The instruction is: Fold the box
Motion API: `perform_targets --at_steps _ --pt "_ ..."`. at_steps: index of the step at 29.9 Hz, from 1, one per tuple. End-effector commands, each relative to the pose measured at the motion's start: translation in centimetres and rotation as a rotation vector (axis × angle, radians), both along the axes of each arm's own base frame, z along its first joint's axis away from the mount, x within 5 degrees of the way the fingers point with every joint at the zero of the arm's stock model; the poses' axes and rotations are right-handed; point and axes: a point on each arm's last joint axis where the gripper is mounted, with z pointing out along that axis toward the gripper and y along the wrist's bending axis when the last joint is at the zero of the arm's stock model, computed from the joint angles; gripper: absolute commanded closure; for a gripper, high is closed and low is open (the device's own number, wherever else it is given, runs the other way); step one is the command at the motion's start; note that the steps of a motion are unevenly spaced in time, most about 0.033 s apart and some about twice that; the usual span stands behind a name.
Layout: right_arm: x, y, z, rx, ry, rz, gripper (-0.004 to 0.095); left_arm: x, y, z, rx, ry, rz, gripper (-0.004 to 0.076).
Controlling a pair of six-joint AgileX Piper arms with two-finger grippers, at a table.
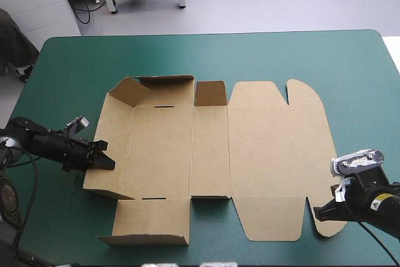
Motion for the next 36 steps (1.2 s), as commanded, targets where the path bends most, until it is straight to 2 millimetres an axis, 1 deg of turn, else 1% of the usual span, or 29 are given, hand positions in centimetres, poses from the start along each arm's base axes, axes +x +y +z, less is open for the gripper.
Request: perform_targets --at_steps 1,5,8,10,13,20,25,28,32,36 --pt "0.3 -0.1 0.9 0.008 -0.059 -0.015 0.0931 -0.4 -0.5 1.6 -0.046 -0.025 -0.053 0.0756" --pt "0.3 -0.1 0.9 0.008 -0.061 -0.015 0.0931 0.1 -0.5 1.7 -0.045 -0.071 -0.021 0.0756" --pt "0.4 -0.1 1.0 0.009 -0.069 -0.016 0.0931 0.3 -0.8 2.0 -0.094 -0.084 0.000 0.0756" --pt "0.4 -0.1 1.0 0.009 -0.069 -0.016 0.0931 0.4 -1.1 2.4 -0.103 -0.088 -0.028 0.0756" --pt "0.4 -0.1 1.0 0.009 -0.069 -0.016 0.0931 0.8 -1.5 3.0 -0.072 -0.107 -0.077 0.0756" --pt "0.4 -0.1 1.0 0.007 -0.069 -0.017 0.0931 2.4 -3.2 5.1 -0.003 -0.174 -0.173 0.0756" --pt "0.4 -0.1 1.0 0.007 -0.069 -0.017 0.0931 3.8 -4.1 7.6 0.103 -0.223 -0.220 0.0756" --pt "0.4 -0.1 1.0 0.008 -0.073 -0.017 0.0931 4.4 -5.1 9.4 0.180 -0.293 -0.279 0.0756" --pt "0.4 -0.1 1.0 0.008 -0.073 -0.017 0.0931 5.0 -6.8 12.5 0.296 -0.411 -0.333 0.0756" --pt "0.4 -0.1 1.1 0.008 -0.075 -0.017 0.0931 5.5 -8.9 16.2 0.432 -0.537 -0.389 0.0756"
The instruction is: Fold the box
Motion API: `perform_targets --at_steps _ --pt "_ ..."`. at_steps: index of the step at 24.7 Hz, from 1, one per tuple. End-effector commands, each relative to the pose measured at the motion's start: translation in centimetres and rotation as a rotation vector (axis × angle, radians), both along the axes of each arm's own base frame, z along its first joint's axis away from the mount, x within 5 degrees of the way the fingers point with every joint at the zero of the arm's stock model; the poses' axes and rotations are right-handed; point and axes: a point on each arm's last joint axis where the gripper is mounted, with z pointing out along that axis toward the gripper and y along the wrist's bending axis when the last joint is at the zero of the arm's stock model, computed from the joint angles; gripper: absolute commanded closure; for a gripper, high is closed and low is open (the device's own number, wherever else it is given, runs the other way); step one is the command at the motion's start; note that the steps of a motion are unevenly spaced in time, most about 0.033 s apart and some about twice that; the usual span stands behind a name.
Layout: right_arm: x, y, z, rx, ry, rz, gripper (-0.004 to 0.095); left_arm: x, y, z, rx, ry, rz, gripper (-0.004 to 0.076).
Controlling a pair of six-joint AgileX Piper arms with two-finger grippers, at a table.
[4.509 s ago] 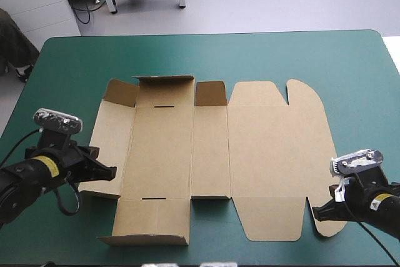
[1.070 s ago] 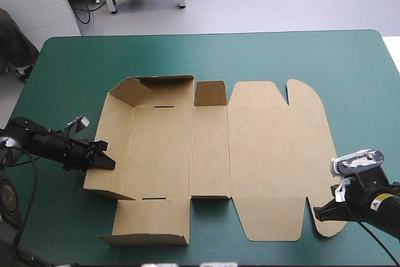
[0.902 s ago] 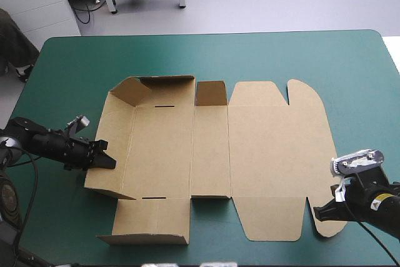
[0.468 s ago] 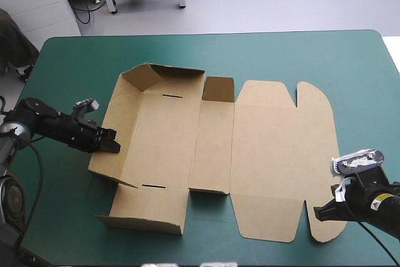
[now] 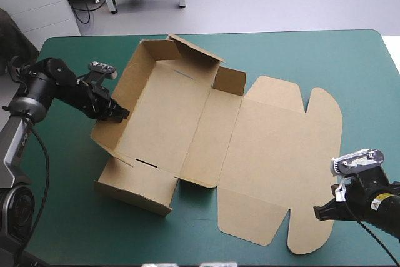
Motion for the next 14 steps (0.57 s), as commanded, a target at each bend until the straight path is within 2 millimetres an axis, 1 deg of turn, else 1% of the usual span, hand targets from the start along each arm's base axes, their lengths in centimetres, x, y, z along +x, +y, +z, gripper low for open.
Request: perform_targets --at_steps 1,4,8,9,10,12,13,14 --pt "0.4 -0.1 1.1 0.009 -0.071 -0.016 0.0931 -0.9 -2.1 5.7 0.062 -0.171 -0.061 0.0755" --pt "0.3 -0.1 1.7 0.010 -0.085 -0.015 0.0931 -1.0 -3.8 8.2 0.115 -0.267 -0.107 0.0755" --pt "0.2 -0.1 2.6 0.013 -0.115 -0.015 0.0931 -1.7 -5.8 10.8 0.222 -0.386 -0.175 0.0755" --pt "0.2 -0.1 3.1 0.011 -0.135 -0.016 0.0931 -2.0 -7.0 11.8 0.288 -0.461 -0.213 0.0755" --pt "0.2 -0.2 3.4 0.008 -0.143 -0.017 0.0931 -2.0 -7.5 12.0 0.314 -0.492 -0.227 0.0755" --pt "0.1 -0.3 3.7 -0.003 -0.152 -0.026 0.0931 -2.2 -9.5 12.9 0.399 -0.629 -0.278 0.0756" --pt "0.0 -0.4 3.9 -0.010 -0.152 -0.040 0.0931 -2.3 -10.9 13.3 0.453 -0.718 -0.316 0.0756" --pt "0.0 -0.5 3.9 -0.015 -0.145 -0.042 0.0931 -2.2 -11.5 13.3 0.476 -0.752 -0.332 0.0756"
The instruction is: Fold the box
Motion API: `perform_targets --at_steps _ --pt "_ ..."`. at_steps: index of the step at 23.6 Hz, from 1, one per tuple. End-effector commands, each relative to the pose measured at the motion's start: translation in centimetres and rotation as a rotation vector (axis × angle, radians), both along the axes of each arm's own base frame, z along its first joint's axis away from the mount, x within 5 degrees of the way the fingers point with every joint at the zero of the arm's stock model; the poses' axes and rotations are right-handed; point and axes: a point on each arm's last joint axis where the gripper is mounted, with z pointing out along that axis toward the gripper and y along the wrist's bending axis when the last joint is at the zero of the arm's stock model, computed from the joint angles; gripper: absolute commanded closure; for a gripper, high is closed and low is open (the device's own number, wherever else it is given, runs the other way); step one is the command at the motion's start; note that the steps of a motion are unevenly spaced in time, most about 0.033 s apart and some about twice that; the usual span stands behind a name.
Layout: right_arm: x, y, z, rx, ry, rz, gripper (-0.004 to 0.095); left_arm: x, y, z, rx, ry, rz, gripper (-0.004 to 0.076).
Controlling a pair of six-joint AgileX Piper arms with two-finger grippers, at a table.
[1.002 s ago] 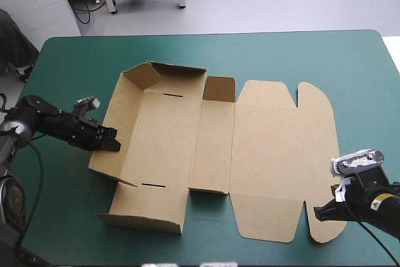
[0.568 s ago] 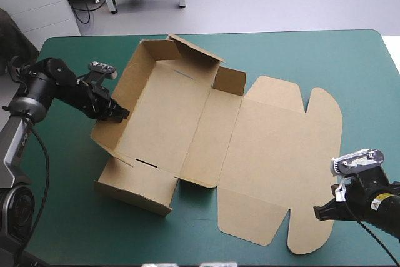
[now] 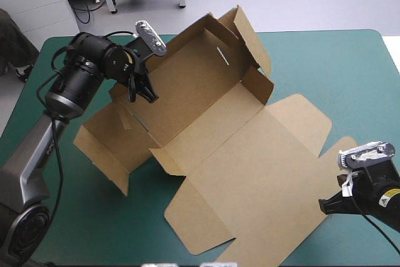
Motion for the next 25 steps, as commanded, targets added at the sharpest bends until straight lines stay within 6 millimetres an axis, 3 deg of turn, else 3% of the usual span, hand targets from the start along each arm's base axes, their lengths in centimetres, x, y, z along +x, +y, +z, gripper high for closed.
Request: perform_targets --at_steps 1,6,12,16,25 --pt "0.1 -0.3 1.4 -0.006 -0.066 -0.030 0.0931 -1.2 -2.6 3.7 0.054 -0.309 -0.110 0.0756" --pt "0.0 -0.3 1.4 0.002 -0.055 -0.038 0.0931 -1.8 -7.6 2.7 0.146 -0.417 -0.328 0.0756" --pt "0.1 -0.3 1.4 0.005 -0.056 -0.042 0.0931 -3.7 -10.6 1.0 0.299 -0.492 -0.481 0.0756" --pt "0.0 -0.3 1.3 0.004 -0.046 -0.041 0.0931 -4.4 -10.9 0.1 0.324 -0.541 -0.535 0.0756" --pt "-0.1 -0.3 1.2 0.003 -0.037 -0.040 0.0931 -7.4 -8.4 -1.2 0.314 -0.604 -0.608 0.0756"
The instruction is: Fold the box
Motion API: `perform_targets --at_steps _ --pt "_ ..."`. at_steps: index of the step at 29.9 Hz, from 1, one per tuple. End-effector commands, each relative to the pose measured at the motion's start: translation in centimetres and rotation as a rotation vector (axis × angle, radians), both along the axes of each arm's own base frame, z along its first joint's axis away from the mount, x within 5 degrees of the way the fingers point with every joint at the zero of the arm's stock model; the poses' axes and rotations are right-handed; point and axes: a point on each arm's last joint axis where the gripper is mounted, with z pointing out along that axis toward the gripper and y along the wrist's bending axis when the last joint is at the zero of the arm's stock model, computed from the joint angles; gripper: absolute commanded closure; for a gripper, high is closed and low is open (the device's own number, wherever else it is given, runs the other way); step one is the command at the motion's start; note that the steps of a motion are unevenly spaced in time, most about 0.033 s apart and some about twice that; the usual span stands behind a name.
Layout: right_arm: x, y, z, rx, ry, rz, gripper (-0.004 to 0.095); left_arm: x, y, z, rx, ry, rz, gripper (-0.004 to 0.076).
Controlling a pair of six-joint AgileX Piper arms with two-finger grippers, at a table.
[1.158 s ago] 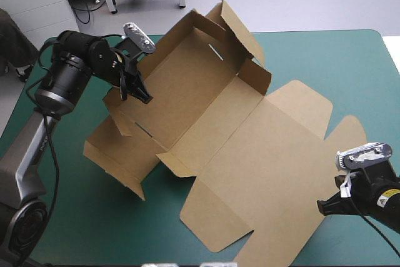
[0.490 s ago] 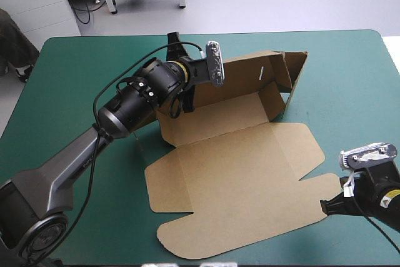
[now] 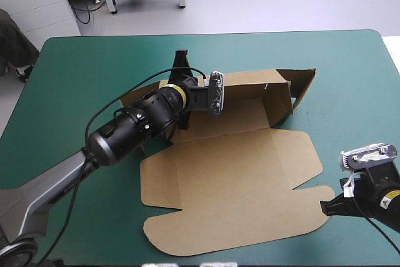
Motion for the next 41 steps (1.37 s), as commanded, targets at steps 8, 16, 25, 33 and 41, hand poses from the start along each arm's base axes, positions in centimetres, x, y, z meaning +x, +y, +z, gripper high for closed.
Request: perform_targets --at_steps 8,16,25,33,41 --pt "0.2 0.0 1.2 0.019 -0.062 -0.020 0.0931 -4.4 3.8 2.8 -0.077 -0.204 -0.122 0.0756" --pt "0.2 0.0 1.2 0.032 -0.062 -0.029 0.0931 -4.6 3.9 2.6 -0.128 -0.188 -0.112 0.0756" --pt "0.2 0.0 1.2 0.046 -0.064 -0.043 0.0931 -2.3 2.3 0.2 -0.077 -0.201 -0.057 0.0757" --pt "0.5 0.0 1.5 0.051 -0.107 -0.046 0.0931 -1.5 2.2 -3.4 -0.014 -0.242 -0.020 0.0756" --pt "0.8 0.0 2.3 0.058 -0.156 -0.048 0.0929 -1.9 2.7 -6.2 -0.088 -0.209 0.030 0.0756"
